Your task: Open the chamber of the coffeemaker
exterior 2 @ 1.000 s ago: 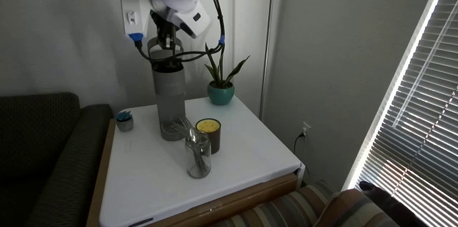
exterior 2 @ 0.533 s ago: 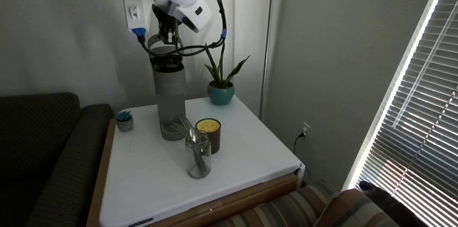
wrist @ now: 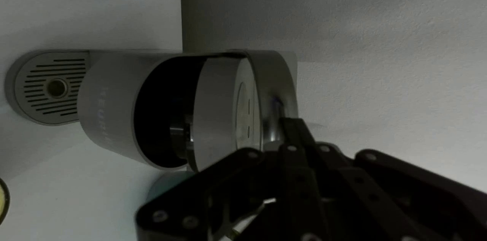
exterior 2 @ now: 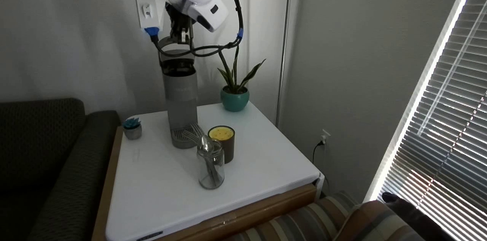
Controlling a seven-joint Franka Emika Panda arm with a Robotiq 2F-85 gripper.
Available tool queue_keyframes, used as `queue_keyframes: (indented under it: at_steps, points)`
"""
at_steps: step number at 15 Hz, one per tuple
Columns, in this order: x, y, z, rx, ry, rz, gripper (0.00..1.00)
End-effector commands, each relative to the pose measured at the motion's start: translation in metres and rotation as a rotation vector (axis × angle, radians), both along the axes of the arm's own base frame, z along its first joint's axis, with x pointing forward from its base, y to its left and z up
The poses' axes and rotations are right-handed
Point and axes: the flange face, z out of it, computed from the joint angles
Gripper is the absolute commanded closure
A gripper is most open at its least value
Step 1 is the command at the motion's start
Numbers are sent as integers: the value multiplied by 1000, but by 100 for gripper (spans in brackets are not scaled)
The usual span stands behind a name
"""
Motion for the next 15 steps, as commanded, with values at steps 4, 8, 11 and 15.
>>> queue_keyframes:
  at_steps: [4, 8, 11, 15]
  points:
    - [11, 0, -2, 30, -14, 20, 100]
    - [12, 0, -1, 34, -18, 19, 100]
    - [15, 1, 1, 34, -25, 23, 100]
    - [21, 4, 6, 30, -39, 35, 100]
